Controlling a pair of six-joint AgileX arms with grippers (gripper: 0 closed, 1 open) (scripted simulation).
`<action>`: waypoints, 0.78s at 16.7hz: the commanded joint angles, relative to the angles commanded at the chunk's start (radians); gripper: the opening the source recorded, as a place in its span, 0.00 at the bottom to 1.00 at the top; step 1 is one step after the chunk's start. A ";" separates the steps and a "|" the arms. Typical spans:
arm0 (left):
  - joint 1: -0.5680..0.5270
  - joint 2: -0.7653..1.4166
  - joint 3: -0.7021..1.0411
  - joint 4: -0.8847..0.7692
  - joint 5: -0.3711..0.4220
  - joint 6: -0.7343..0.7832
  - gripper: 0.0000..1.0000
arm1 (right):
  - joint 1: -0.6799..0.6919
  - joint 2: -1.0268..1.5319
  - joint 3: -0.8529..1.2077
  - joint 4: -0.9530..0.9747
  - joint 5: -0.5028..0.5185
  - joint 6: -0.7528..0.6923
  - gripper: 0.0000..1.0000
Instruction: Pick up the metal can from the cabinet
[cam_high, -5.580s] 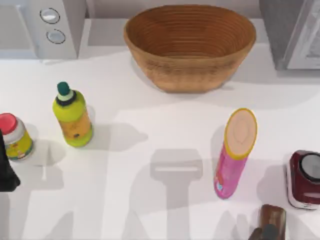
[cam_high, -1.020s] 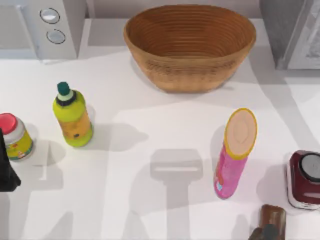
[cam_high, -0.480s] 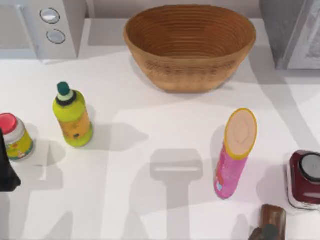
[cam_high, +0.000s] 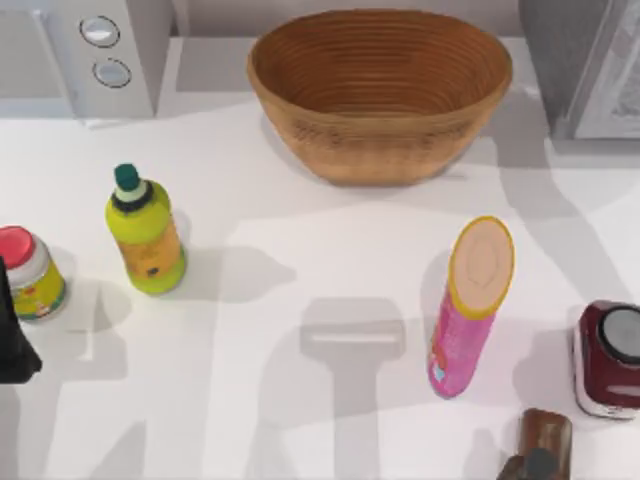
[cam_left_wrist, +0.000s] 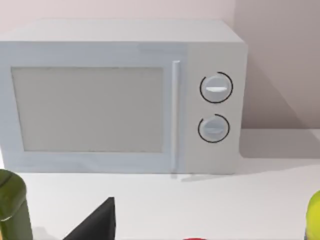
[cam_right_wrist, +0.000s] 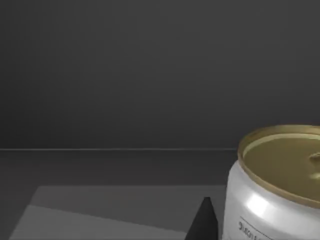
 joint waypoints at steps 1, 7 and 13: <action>0.000 0.000 0.000 0.000 0.000 0.000 1.00 | 0.032 -0.047 -0.001 -0.046 0.032 0.000 0.00; 0.000 0.000 0.000 0.000 0.000 0.000 1.00 | 0.114 -0.150 -0.003 -0.149 0.110 -0.001 0.00; 0.000 0.000 0.000 0.000 0.000 0.000 1.00 | 0.092 -0.186 -0.065 -0.127 0.090 0.000 0.00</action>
